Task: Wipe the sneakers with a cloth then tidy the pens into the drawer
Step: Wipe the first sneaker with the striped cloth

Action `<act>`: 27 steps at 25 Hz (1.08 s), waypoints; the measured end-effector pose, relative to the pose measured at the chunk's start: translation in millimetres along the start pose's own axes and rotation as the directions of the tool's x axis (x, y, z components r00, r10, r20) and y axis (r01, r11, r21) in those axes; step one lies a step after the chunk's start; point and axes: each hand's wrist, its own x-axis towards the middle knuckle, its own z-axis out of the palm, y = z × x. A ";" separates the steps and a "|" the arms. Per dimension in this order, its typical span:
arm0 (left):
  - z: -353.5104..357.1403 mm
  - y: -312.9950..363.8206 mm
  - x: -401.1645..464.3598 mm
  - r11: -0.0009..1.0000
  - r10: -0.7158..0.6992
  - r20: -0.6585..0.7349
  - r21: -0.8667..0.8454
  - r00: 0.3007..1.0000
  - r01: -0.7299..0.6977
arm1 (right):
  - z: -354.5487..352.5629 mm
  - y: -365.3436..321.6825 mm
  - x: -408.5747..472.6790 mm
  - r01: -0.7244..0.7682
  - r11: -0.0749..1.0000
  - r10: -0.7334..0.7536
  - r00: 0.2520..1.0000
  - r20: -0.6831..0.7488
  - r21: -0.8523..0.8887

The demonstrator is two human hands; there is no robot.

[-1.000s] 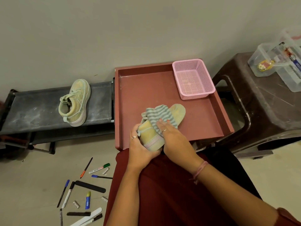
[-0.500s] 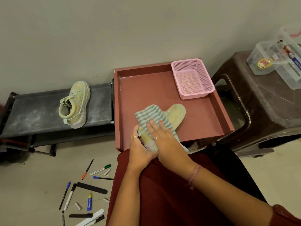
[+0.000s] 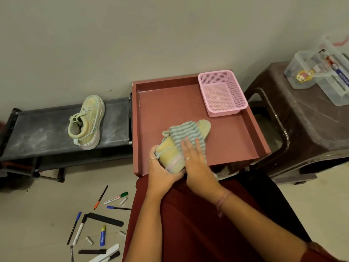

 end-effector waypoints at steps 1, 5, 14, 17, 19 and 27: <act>-0.6 -0.2 -0.7 1.000 -0.012 0.006 -0.003 1.000 0.012 | 8.0 -8.4 -17.2 0.066 0.998 -0.066 0.997 -0.038 -0.008; -0.4 -1.9 -1.8 0.999 0.001 0.005 0.033 1.000 -0.001 | 5.5 30.4 0.3 0.085 0.970 -0.121 0.981 -0.151 -0.226; -4.6 4.3 2.5 0.991 0.059 0.038 0.120 0.998 -0.063 | -41.5 109.7 107.0 -0.188 0.957 0.135 0.964 0.231 0.223; -16.7 2.4 13.4 0.951 0.080 0.072 0.292 0.994 -0.098 | -22.4 105.1 84.1 -0.126 0.951 0.105 0.991 0.087 0.281; -25.7 1.2 23.2 0.912 0.079 0.104 0.394 0.991 -0.115 | -13.1 97.1 65.0 -0.228 0.946 0.224 0.974 0.043 0.230; -37.6 3.1 69.4 0.797 0.047 0.141 0.591 0.989 -0.122 | -2.6 38.7 21.1 -0.273 0.937 0.275 0.961 0.020 0.216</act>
